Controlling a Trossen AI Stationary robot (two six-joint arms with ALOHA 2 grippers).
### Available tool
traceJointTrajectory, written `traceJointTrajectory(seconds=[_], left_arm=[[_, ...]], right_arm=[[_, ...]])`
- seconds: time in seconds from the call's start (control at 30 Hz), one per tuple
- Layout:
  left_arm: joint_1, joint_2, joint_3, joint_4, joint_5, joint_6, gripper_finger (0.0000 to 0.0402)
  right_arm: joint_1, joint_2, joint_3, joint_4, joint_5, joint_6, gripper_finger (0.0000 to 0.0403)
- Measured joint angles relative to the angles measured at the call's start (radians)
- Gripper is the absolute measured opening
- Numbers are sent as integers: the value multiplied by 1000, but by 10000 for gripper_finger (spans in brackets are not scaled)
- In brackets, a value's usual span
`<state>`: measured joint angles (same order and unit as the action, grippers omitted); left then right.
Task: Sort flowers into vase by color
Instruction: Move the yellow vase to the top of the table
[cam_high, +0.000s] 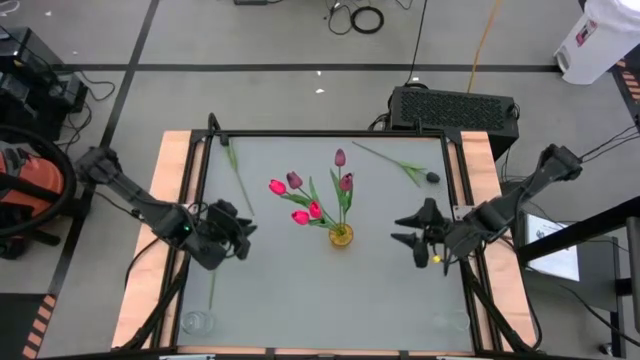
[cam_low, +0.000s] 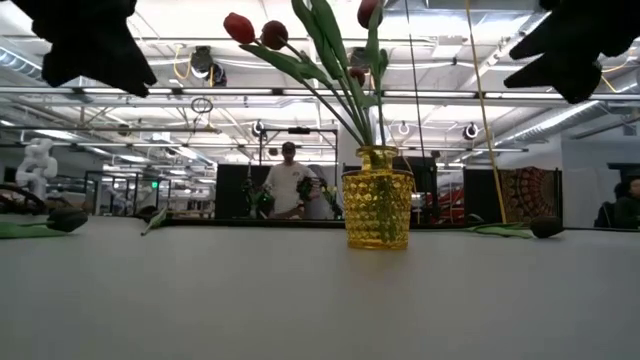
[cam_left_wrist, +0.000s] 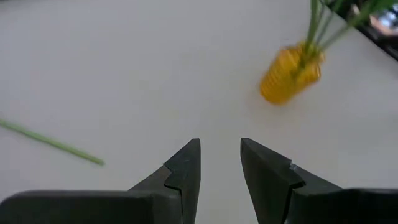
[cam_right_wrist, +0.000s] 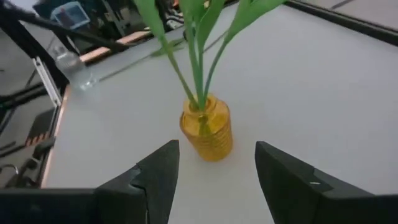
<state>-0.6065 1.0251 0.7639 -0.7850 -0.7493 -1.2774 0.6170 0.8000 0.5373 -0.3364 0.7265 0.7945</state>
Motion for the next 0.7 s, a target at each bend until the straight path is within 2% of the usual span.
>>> traceJointTrajectory(seconds=[0.23, 0.4, 0.7], left_arm=[[-28, 134, -3, 139, 17, 0, 121], [-38, 239, -3, 269, 17, 17, 121], [-33, 393, -3, 485, 10, 281, 121]], right_arm=[[0, 149, -6, 65, -2, -6, 203], [-8, 251, -5, 218, -26, -59, 203], [-49, 398, -6, 351, -59, -134, 203]])
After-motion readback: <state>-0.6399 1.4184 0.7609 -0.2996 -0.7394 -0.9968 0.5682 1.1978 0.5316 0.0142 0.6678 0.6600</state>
